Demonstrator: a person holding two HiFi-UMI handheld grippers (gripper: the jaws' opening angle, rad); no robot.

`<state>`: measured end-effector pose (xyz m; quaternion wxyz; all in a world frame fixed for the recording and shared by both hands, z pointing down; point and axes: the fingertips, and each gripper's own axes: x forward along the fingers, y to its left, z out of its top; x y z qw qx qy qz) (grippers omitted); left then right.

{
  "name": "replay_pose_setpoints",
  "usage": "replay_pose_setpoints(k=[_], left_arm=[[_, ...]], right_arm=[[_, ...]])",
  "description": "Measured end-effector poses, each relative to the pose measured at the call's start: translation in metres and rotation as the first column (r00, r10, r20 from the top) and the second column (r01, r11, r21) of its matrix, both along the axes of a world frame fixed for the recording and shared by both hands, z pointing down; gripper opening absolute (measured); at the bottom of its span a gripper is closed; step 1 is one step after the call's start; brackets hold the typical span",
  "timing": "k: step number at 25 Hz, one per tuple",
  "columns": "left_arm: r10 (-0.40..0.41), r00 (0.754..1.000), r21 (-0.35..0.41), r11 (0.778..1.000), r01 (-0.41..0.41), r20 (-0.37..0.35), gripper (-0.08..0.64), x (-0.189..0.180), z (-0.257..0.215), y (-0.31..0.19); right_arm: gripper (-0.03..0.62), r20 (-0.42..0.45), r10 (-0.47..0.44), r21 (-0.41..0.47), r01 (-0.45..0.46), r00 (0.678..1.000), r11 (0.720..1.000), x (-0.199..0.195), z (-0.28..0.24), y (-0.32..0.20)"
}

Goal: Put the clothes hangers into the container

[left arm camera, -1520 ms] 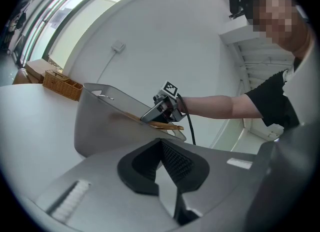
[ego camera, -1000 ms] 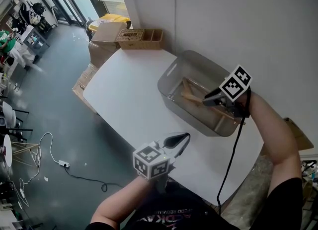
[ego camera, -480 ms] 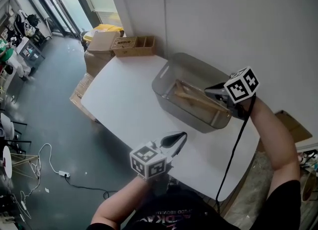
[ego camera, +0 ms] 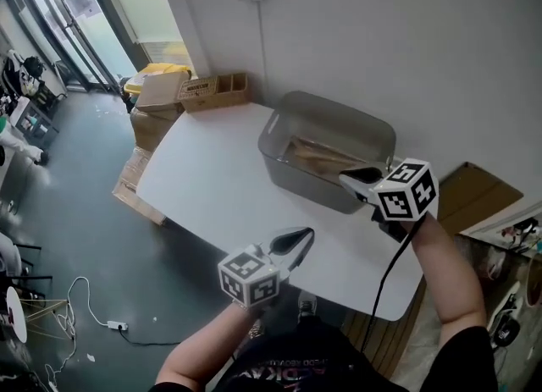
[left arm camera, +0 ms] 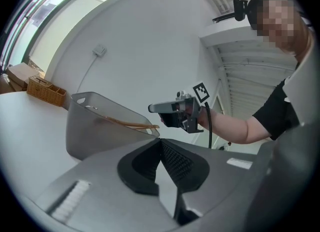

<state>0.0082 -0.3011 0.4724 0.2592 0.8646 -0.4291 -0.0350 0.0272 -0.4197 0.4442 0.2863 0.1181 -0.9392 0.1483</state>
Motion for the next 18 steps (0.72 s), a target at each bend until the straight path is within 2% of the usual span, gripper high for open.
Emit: replay_pose_setpoints(k=[4,9,18], left_arm=[[0.043,0.999,0.001,0.999,-0.043,-0.001,0.006,-0.016,-0.003,0.031],[0.068,0.998,-0.017,0.998,-0.068,0.007,0.006,-0.038,-0.005,0.066],[0.145,0.989,-0.027,0.989,-0.145,0.02,0.006,-0.069,0.017,0.13]], right_arm=[[0.002,0.075,0.098,-0.029,-0.096,0.992,0.995,-0.01,0.002,0.05],[0.002,0.152,0.227,-0.062,-0.22,0.962,0.974,-0.023,0.007,0.103],[0.002,0.173,0.368,-0.15,-0.344,0.914,0.927,-0.038,0.046,0.208]])
